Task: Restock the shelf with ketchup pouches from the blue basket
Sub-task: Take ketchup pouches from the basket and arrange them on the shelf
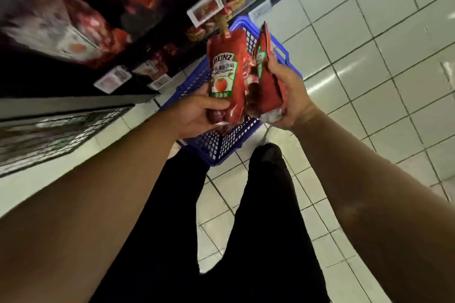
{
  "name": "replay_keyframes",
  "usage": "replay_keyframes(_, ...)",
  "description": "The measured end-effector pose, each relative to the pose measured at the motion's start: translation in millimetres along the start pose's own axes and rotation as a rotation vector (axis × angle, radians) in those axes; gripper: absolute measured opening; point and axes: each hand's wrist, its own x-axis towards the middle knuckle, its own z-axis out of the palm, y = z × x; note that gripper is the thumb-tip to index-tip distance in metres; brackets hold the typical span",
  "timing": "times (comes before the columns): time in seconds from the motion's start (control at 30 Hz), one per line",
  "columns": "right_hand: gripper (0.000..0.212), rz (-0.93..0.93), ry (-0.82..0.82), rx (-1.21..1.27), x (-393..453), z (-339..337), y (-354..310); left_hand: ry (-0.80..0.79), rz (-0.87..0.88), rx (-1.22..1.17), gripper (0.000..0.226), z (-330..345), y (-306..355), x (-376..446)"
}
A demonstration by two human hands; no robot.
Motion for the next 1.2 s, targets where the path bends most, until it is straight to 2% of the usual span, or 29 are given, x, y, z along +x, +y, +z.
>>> replay_keyframes(0.07,0.044,-0.013,-0.049,0.004,-28.5,34.2,-16.1,-0.064,0.070,0.130,0.056,32.7,20.9,-34.5)
replay_keyframes(0.17,0.072,-0.075,-0.037,-0.028,-66.3,83.2,-39.8,-0.127,0.179,0.222,0.047,74.2,50.1,-84.2)
replay_keyframes(0.23,0.073,-0.093,-0.041,-0.089,-86.8,113.0,-54.5,-0.043,0.273,0.192,0.043,94.2,64.7,-110.4)
replay_keyframes(0.33,0.050,-0.119,-0.081,-0.269,-115.4,155.1,-73.8,0.167,0.444,0.218,0.048,120.5,80.7,-147.5)
replay_keyframes(0.4,0.037,-0.148,-0.062,-0.404,-133.4,177.1,-85.0,0.245,0.533,0.248,0.046,131.8,89.8,-171.3)
replay_keyframes(0.5,0.035,-0.202,-0.048,-0.578,-152.9,211.5,-96.9,0.353,0.647,0.257,0.047,142.5,102.5,-206.9)
replay_keyframes(0.57,0.049,-0.237,-0.004,-0.711,-161.1,239.6,-97.5,0.419,0.708,0.251,0.055,149.6,109.8,-228.6)
replay_keyframes(0.63,0.063,-0.258,-0.002,-0.824,-166.9,270.7,-95.3,0.475,0.766,0.247,0.055,152.2,116.7,-251.6)
replay_keyframes(0.77,0.048,-0.297,-0.140,-0.936,-176.8,327.1,-86.0,0.533,0.901,0.248,0.047,147.3,124.6,-301.8)
replay_keyframes(0.9,0.053,-0.371,-0.235,-1.051,-178.7,381.0,-72.3,0.583,1.010,0.204,0.048,128.9,131.9,-351.4)
replay_keyframes(1.03,0.046,-0.421,-0.241,-1.105,-161.6,433.2,-50.8,0.631,1.077,0.171,0.036,101.1,151.9,-395.2)
replay_keyframes(1.2,0.021,-0.421,-0.152,-1.020,-136.8,483.0,-25.5,0.679,1.097,0.257,0.030,76.2,189.1,-434.0)
